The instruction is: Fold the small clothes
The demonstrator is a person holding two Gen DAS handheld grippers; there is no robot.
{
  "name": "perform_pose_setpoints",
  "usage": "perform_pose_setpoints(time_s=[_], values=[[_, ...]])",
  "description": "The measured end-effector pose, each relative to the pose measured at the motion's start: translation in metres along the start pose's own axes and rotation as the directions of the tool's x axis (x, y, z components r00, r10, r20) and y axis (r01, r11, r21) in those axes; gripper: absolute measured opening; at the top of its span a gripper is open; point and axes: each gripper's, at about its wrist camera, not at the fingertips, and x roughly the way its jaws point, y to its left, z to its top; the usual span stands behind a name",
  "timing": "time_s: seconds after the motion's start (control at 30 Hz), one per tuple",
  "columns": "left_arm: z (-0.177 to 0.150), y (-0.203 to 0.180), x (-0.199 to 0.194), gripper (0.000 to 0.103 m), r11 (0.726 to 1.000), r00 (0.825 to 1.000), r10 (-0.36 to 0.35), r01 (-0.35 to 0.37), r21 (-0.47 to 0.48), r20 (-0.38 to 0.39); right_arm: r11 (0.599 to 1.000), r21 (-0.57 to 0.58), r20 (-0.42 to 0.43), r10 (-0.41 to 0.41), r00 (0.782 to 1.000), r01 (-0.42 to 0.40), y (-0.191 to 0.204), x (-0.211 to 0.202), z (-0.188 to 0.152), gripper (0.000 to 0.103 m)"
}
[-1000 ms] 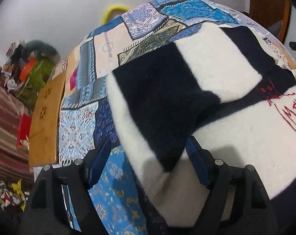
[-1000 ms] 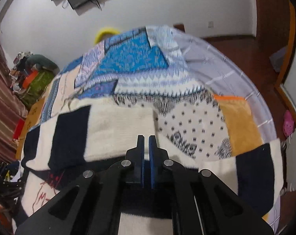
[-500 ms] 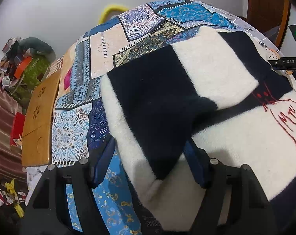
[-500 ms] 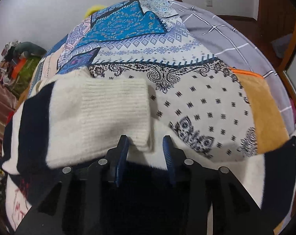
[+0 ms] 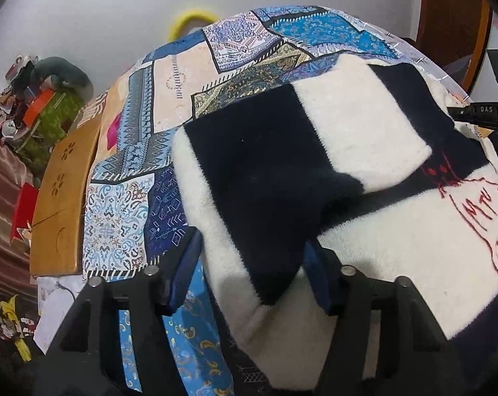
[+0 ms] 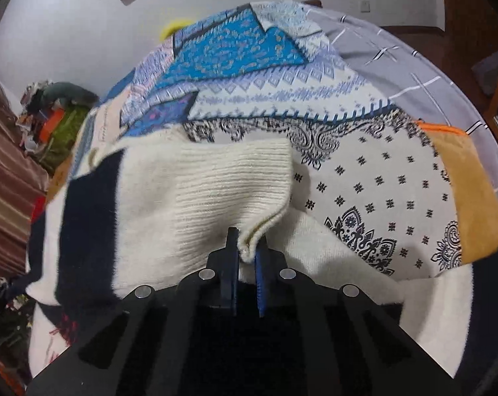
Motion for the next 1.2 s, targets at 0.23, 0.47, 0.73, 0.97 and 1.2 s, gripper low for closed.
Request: perform_pose_setpoints(time_s=[0.23, 0.47, 0.73, 0.97, 1.2], values=[[0.0, 0.011, -0.011, 0.018, 0.999, 1.0, -0.019, 0.02, -0.036, 0.022, 0.999, 0.004, 0.094, 0.043, 0.995, -0.044, 0.001, -0.043, 0.008, 0.007], [0.003, 0.016, -0.031, 0.009, 0.996, 0.995, -0.062, 0.066, -0.065, 0.073, 0.997, -0.045, 0.185, 0.072, 0.98, -0.064, 0.012, -0.095, 0.011, 0.007], [0.0, 0.014, -0.047, 0.008, 0.989, 0.989, -0.125, 0.13, -0.07, 0.08, 0.997, -0.065, 0.207, 0.053, 0.977, -0.04, 0.007, -0.124, -0.01, 0.007], [-0.009, 0.01, -0.03, 0.009, 0.977, 0.983, -0.183, 0.184, -0.105, 0.017, 1.0, 0.026, 0.109, -0.009, 0.994, 0.006, -0.028, -0.099, -0.032, 0.007], [-0.014, 0.005, -0.023, 0.01, 0.977, 0.982, -0.186, 0.183, -0.108, -0.018, 0.998, 0.045, 0.035, -0.048, 0.998, 0.046, -0.04, -0.077, -0.051, 0.007]])
